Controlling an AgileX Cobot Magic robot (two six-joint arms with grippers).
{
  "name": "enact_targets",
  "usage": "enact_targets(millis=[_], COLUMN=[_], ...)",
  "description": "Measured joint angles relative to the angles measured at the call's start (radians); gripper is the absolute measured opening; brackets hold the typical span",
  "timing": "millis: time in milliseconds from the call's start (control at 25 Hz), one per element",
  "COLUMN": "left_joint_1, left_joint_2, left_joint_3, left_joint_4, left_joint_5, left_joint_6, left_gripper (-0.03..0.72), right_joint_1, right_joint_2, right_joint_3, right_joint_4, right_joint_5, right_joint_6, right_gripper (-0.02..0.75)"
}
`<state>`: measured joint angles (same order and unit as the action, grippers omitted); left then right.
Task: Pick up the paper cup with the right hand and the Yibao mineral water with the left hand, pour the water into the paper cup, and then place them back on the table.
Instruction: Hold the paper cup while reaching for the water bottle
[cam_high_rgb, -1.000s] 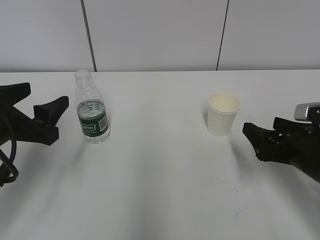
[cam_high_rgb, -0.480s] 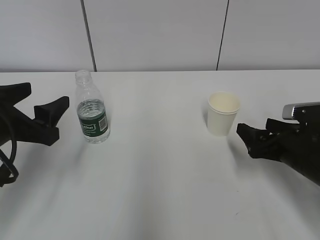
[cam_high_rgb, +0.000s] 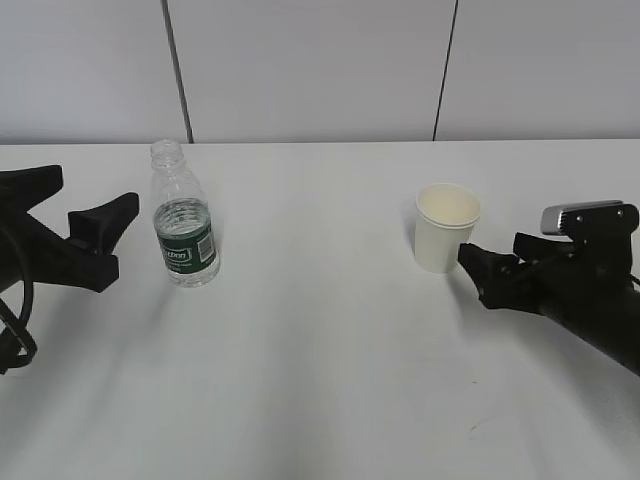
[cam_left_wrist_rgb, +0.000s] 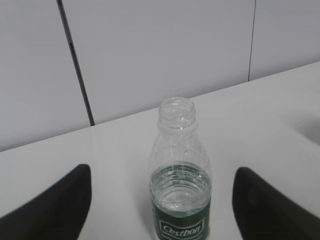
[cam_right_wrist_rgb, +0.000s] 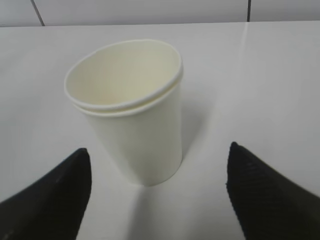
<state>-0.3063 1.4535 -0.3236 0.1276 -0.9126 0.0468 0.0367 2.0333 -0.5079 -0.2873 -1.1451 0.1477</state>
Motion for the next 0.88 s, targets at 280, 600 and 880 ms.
enact_targets(millis=[280, 600, 880], left_joint_1=[0.000, 0.000, 0.000], left_joint_2=[0.000, 0.000, 0.000], left_joint_3=[0.000, 0.000, 0.000], left_joint_4=[0.000, 0.000, 0.000], left_joint_5=[0.000, -0.001, -0.001], left_joint_6=[0.000, 0.000, 0.000], left_gripper=[0.531, 0.531, 0.531], right_joint_1=[0.000, 0.000, 0.000], right_joint_2=[0.093, 0.126, 0.129], right_joint_3=[-0.092, -0.148, -0.192], right_joint_4=[-0.049, -0.122, -0.133], right_joint_5=[0.000, 0.000, 0.000], right_joint_6=[0.000, 0.000, 0.000], right_gripper=[0.654, 0.648, 0.647])
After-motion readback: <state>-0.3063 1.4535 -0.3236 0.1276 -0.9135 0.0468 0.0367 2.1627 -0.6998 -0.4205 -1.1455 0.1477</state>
